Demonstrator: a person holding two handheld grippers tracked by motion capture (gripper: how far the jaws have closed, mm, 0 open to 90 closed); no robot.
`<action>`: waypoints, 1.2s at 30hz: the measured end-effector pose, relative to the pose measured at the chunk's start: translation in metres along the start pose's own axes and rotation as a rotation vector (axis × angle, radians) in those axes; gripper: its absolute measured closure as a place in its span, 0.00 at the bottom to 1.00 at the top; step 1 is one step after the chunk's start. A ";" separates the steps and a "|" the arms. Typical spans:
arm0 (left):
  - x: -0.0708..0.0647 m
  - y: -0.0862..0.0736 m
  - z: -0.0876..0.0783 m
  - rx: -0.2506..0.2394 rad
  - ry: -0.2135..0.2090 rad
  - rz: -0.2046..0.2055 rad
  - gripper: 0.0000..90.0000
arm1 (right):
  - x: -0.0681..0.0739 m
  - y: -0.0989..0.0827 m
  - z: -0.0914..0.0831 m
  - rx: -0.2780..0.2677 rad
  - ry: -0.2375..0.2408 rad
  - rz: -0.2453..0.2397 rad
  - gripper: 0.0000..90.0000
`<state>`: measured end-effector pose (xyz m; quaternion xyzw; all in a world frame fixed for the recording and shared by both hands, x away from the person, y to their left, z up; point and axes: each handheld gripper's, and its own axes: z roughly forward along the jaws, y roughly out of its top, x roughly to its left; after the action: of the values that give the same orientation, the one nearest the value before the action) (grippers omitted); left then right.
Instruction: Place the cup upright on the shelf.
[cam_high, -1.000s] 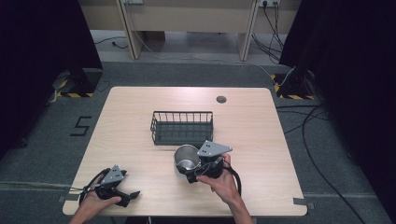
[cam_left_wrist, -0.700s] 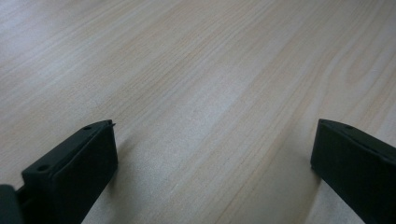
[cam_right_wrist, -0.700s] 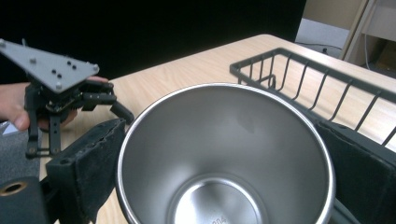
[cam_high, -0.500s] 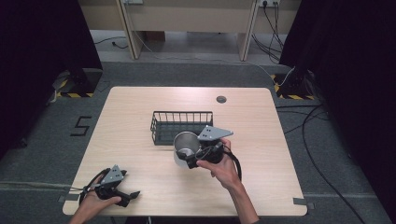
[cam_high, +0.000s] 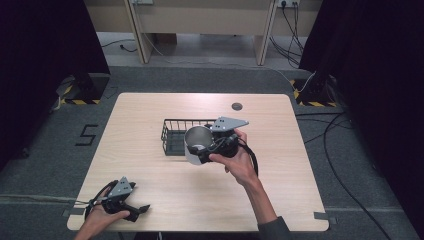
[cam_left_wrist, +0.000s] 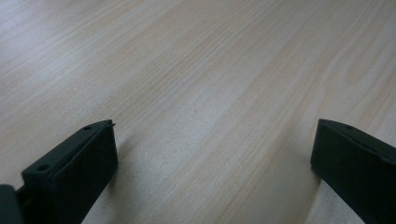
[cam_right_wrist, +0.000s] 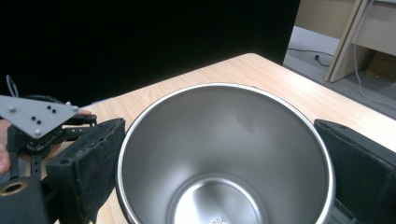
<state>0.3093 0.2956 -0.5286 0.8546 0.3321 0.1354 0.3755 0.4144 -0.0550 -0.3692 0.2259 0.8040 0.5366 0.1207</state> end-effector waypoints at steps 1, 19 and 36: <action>0.000 0.000 0.000 0.001 0.000 0.000 0.00 | 0.000 0.000 0.000 0.000 0.000 0.000 0.07; 0.000 0.000 0.000 0.004 -0.002 0.003 0.00 | -0.027 0.035 0.023 0.006 -0.014 0.009 0.07; 0.000 0.000 0.000 0.004 -0.003 0.002 0.00 | -0.059 0.046 0.044 0.058 -0.041 -0.001 0.07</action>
<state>0.3097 0.2958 -0.5282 0.8559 0.3308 0.1340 0.3743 0.4959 -0.0337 -0.3470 0.2398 0.8169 0.5080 0.1308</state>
